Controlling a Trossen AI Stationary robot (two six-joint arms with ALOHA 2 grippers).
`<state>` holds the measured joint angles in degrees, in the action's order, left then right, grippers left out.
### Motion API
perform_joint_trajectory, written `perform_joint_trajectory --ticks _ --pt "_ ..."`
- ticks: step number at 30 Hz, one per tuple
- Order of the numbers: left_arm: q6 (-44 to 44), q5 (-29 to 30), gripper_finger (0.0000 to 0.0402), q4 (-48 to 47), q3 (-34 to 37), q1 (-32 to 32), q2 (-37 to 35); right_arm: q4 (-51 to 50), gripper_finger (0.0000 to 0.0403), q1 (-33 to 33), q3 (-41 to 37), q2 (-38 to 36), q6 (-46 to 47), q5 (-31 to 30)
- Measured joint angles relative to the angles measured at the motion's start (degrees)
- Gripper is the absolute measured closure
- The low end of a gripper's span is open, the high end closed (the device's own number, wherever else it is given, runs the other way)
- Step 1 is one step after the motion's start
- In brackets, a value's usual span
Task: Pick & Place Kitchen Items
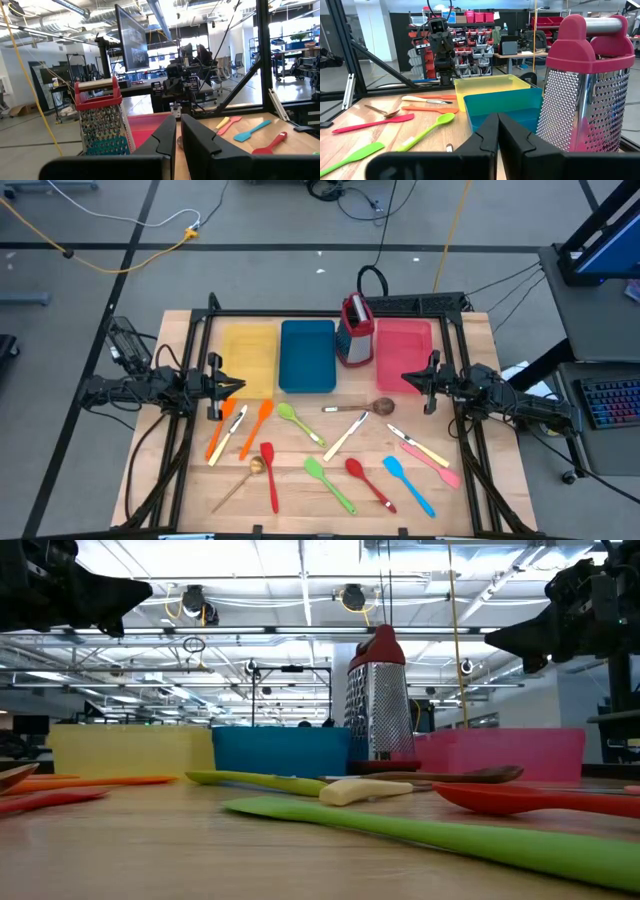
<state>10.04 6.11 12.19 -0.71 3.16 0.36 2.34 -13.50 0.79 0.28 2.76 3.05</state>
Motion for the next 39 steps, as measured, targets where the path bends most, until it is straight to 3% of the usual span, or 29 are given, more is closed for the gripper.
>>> perform_joint_trajectory --ticks 25,39 --pt "0.2 0.1 0.0366 0.4 0.0 0.0 0.0 0.0 0.0399 0.0 0.0 0.0 0.0 0.0" --pt "0.3 10.5 0.0366 1.8 0.0 0.0 0.0 0.0 0.0399 0.0 0.0 0.0 0.0 0.0"
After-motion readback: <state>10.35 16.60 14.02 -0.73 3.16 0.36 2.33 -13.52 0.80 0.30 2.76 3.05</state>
